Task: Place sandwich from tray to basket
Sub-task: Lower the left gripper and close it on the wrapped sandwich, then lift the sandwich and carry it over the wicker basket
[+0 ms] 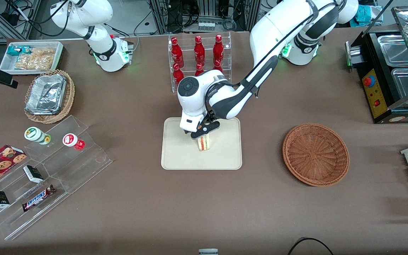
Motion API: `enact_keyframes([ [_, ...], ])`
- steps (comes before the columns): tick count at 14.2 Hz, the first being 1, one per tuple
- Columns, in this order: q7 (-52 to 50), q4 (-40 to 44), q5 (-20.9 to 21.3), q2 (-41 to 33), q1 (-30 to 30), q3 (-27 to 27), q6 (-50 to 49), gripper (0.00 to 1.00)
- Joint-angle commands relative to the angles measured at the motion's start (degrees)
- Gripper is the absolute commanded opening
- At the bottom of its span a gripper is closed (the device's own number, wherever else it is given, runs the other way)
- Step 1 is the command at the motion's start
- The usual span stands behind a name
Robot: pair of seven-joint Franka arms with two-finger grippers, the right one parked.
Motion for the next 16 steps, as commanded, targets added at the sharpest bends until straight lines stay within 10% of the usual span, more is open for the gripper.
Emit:
enact_keyframes([
  [1,-1.9,2.1,1.3,1.9,-1.2,0.7,0.1,1.0],
  [2,-1.9,2.0,1.8,2.2,-1.2,0.7,0.1,1.0],
  [6,-4.5,1.5,1.9,2.5,-1.2,0.6,0.0,0.37],
  [10,-5.0,1.9,1.8,1.5,-0.5,0.7,-0.5,0.18],
  [16,-1.9,-0.1,-2.0,-11.4,10.4,0.3,-13.8,0.17],
])
